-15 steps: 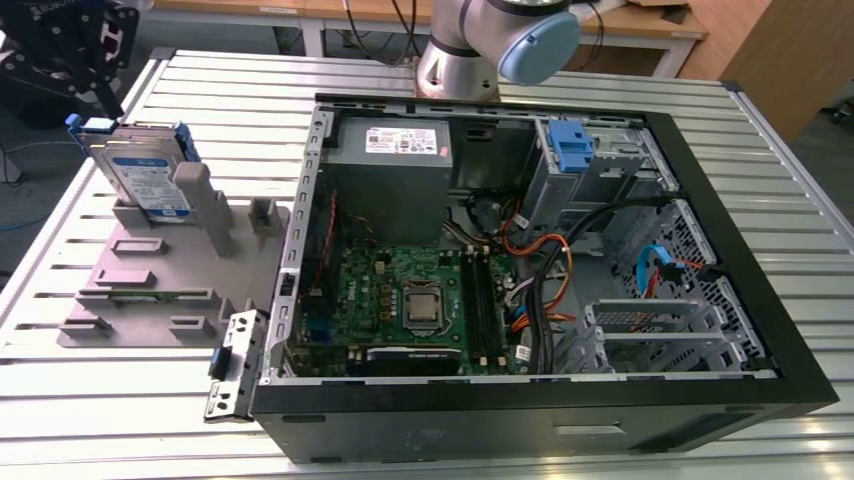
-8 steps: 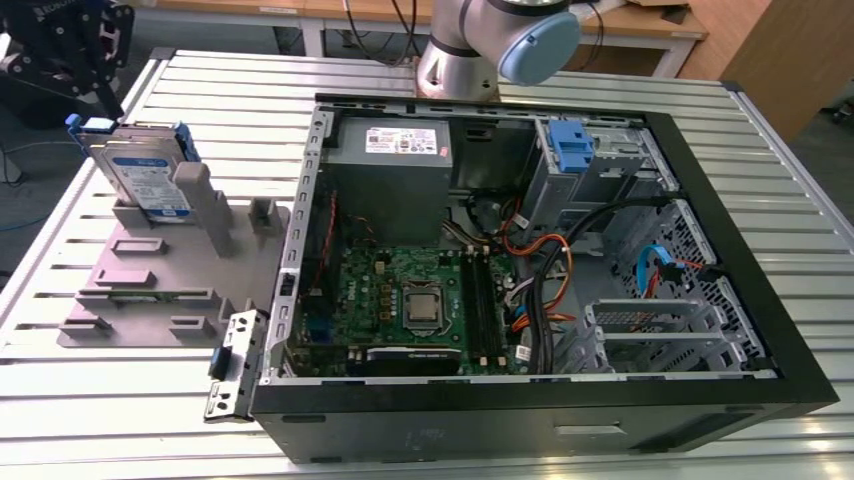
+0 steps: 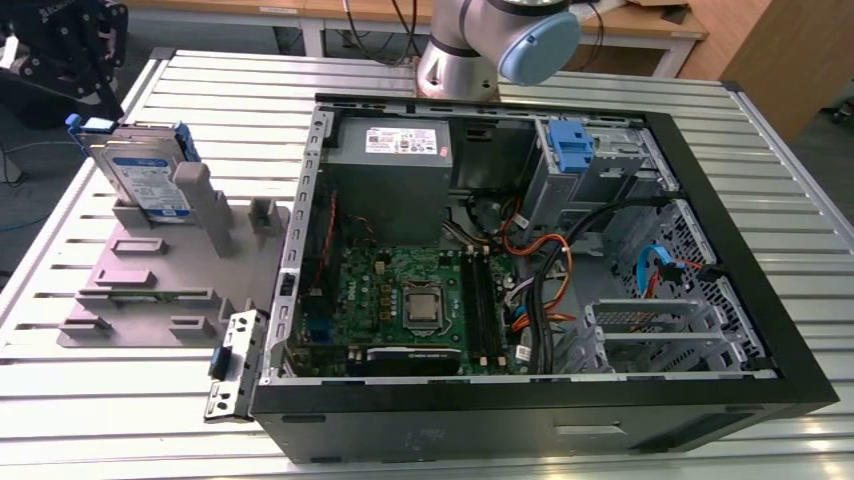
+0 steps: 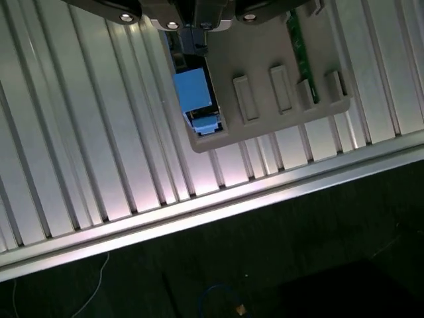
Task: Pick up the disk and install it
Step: 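Pick up the disk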
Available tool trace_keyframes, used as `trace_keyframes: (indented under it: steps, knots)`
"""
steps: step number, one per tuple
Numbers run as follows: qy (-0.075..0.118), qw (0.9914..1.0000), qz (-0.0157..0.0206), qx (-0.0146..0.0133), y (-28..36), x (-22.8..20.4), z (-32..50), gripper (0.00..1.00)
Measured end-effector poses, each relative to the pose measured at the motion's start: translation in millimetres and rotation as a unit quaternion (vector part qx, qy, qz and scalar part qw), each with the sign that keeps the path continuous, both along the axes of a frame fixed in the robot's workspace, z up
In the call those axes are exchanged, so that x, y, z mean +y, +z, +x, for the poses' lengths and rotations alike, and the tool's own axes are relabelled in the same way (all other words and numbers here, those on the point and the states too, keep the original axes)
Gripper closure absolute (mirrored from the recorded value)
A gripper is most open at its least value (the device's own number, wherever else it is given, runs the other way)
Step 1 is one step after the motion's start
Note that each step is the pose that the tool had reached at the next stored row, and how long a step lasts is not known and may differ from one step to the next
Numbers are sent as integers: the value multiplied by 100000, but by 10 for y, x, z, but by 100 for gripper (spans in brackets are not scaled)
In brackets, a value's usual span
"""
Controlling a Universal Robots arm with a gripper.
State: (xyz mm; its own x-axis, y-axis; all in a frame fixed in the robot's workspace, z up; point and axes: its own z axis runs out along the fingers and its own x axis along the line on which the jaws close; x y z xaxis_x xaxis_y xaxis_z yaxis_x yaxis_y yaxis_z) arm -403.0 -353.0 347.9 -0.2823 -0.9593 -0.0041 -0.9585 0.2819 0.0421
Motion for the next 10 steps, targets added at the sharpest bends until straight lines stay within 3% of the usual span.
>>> trace_keyframes:
  steps: [4, 8, 10]
  knots:
    - [3585, 99936, 3, -4, -6, 0, 0, 89]
    - [6880, 99763, 22, -3, -10, 0, 0, 89]
    - [8007, 99679, 253, -20, -11, 0, -1, 89]
